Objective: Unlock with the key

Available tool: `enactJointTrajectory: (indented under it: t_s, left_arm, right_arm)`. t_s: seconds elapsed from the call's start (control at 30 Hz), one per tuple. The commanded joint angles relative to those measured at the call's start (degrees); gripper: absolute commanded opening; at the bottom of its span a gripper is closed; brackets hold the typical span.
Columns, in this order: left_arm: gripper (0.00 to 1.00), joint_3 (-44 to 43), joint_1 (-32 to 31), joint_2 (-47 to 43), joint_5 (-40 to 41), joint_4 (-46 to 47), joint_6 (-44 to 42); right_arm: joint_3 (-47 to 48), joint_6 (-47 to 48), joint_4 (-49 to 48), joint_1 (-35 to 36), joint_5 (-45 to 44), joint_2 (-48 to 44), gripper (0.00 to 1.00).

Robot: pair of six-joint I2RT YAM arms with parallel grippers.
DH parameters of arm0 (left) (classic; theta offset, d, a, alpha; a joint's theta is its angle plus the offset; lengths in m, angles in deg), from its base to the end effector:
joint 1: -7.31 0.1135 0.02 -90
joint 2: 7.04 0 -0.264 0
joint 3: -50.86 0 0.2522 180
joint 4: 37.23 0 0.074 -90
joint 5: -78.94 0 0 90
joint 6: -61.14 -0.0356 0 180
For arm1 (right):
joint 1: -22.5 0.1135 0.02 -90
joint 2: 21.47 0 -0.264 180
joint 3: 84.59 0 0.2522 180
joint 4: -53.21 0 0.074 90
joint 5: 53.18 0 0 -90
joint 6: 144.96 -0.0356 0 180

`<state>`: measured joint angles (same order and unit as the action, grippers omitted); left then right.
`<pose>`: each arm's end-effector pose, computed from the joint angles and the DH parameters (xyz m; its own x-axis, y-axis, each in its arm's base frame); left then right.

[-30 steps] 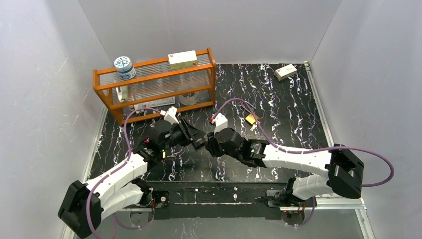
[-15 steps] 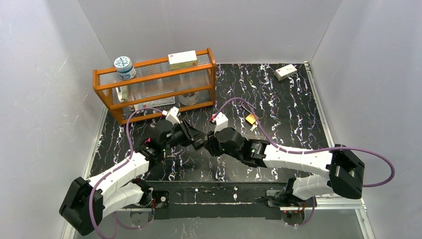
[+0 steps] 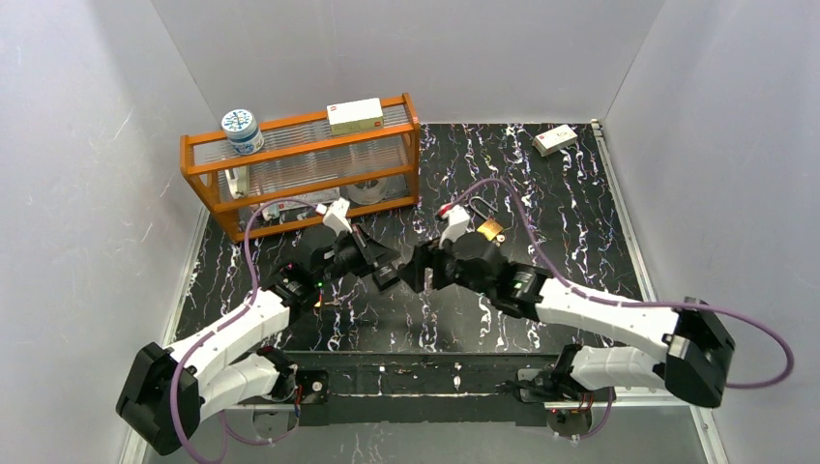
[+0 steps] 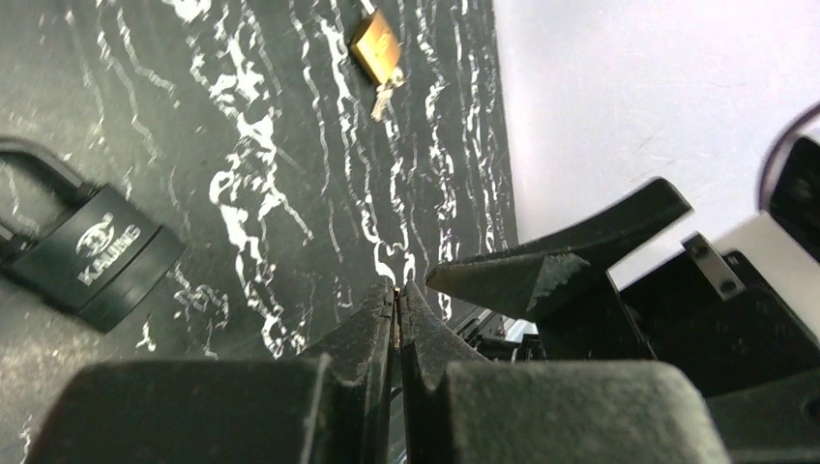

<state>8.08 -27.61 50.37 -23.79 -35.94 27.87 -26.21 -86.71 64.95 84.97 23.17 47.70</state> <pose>0.1821 -0.1367 0.2471 -0.7176 -0.4936 -0.4913 0.2446 0.4819 -0.8414 0.1342 0.2392 0.2714 -0.5510 0.0491 -0.8330 -0.5539 0.7251 0.4092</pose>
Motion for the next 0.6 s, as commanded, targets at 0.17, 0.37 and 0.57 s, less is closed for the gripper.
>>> enactJointTrajectory:
  t_s: [0.17, 0.37, 0.57]
  left_arm:
    - [0.00, -12.14, 0.29, 3.10, -7.12, 3.90, -5.44]
    - [0.00, -20.47, 0.24, 5.66, -17.12, 14.15, 1.04]
    - [0.00, -26.45, 0.28, 4.38, -19.16, 17.67, 4.90]
  right_arm:
    - [-6.03, -15.10, -19.97, -22.56, 32.82, -12.79, 0.91]
    - [-6.35, -32.39, -39.22, -30.00, 42.40, -13.64, 0.81]
    - [-5.08, -32.88, -41.62, -30.24, 43.13, -14.95, 0.82]
